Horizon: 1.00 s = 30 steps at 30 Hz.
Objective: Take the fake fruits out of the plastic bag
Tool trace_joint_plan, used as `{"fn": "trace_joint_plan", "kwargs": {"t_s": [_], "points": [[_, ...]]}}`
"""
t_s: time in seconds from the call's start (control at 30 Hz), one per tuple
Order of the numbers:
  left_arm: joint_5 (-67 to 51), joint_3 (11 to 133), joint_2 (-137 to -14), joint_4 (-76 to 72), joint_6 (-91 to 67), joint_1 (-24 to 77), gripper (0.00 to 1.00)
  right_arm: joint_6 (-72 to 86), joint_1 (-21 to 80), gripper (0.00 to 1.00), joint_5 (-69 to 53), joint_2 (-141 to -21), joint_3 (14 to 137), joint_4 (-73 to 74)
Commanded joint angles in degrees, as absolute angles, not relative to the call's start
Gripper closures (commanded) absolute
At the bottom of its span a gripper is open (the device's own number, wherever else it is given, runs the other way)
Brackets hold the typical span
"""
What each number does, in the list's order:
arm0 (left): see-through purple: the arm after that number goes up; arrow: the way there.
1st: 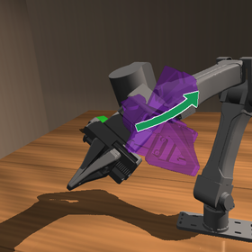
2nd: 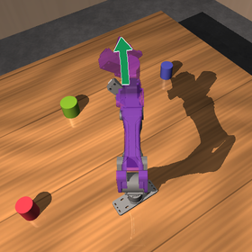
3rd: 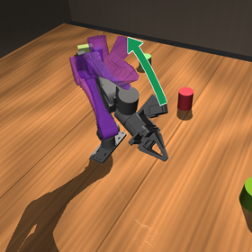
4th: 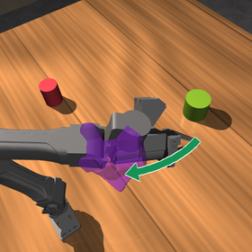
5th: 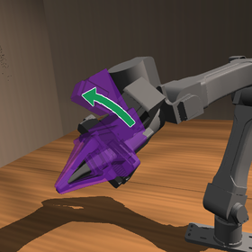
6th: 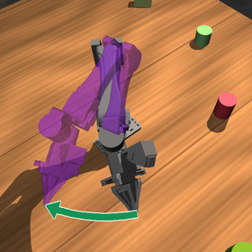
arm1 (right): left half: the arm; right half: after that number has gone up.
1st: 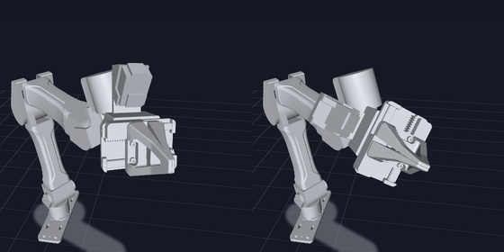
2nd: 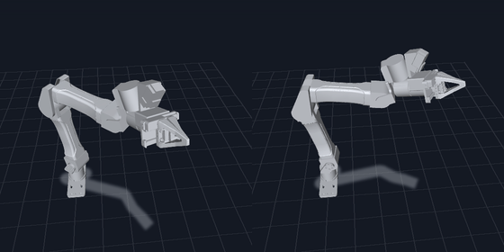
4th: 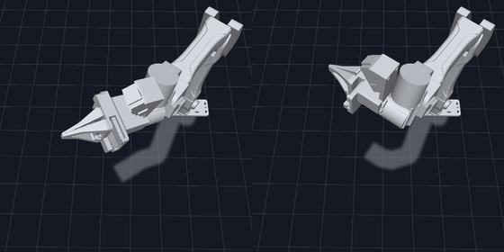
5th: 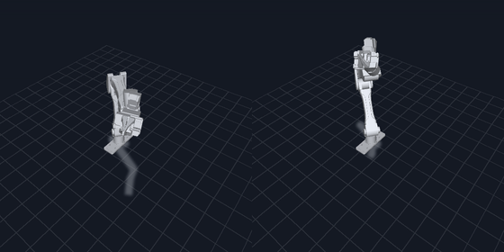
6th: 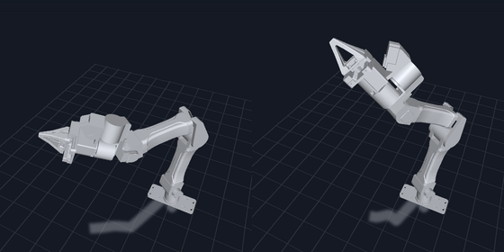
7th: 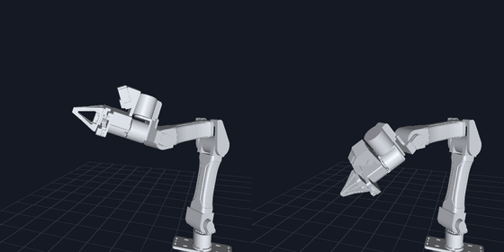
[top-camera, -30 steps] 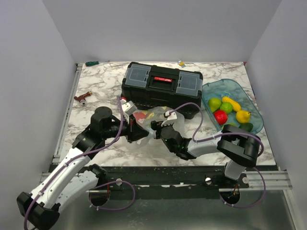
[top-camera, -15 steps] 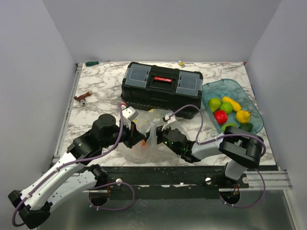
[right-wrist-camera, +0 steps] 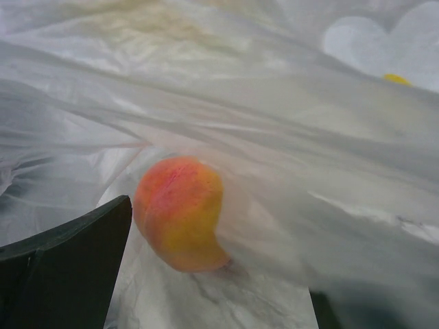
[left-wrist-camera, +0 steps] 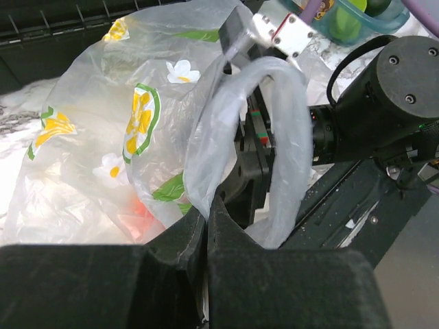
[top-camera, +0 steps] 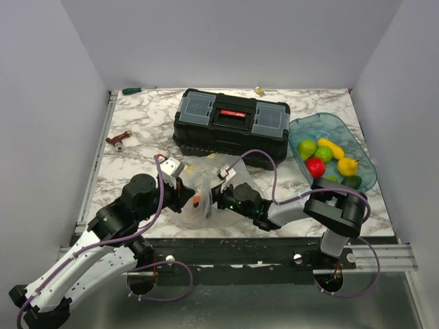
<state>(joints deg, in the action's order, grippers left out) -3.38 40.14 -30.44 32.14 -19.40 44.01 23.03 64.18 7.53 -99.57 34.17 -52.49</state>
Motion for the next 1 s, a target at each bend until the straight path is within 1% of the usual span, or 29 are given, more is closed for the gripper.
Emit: {"fn": "trace_joint_plan", "kwargs": {"t_s": [0.0,0.13,0.33,0.4,0.57,0.6,0.7,0.83,0.87,0.93,0.97], "points": [[-2.97,38.45,-30.45,28.57,-16.09,44.12,1.00,21.51,64.50,0.00,0.51,-102.10,36.65,-51.93],[-5.82,38.86,-31.54,27.18,-15.32,44.12,1.00,21.16,64.87,0.00,1.38,-104.50,39.51,-50.00],[-8.24,38.58,-31.89,26.23,-15.77,44.12,1.00,23.10,65.14,0.01,11.16,-110.91,44.94,-48.69],[-8.82,38.80,-31.73,26.45,-15.99,44.12,1.00,23.99,65.17,0.06,13.91,-112.60,46.67,-46.66],[-8.53,39.02,-30.95,26.89,-16.00,44.12,1.00,26.76,65.16,0.12,21.24,-112.50,44.45,-49.93],[-8.53,39.03,-30.90,26.97,-15.95,44.12,1.00,26.65,65.18,0.16,22.13,-112.04,44.12,-50.45],[-8.24,39.72,-31.36,27.67,-15.41,44.12,1.00,25.86,65.21,0.22,22.53,-111.08,43.69,-51.17],[-7.47,42.34,-32.94,30.16,-12.53,44.08,1.00,25.84,65.21,0.34,24.83,-109.03,42.12,-50.79],[-6.93,43.31,-33.47,31.09,-11.48,44.12,1.00,25.75,65.19,0.40,25.72,-108.10,41.37,-50.89],[-5.29,44.86,-34.78,32.47,-9.98,44.12,1.00,25.41,65.18,0.49,27.54,-106.09,39.76,-50.53],[-4.50,45.19,-35.18,32.64,-9.39,44.12,1.00,25.15,65.14,0.56,28.55,-104.91,38.99,-49.92]]}}
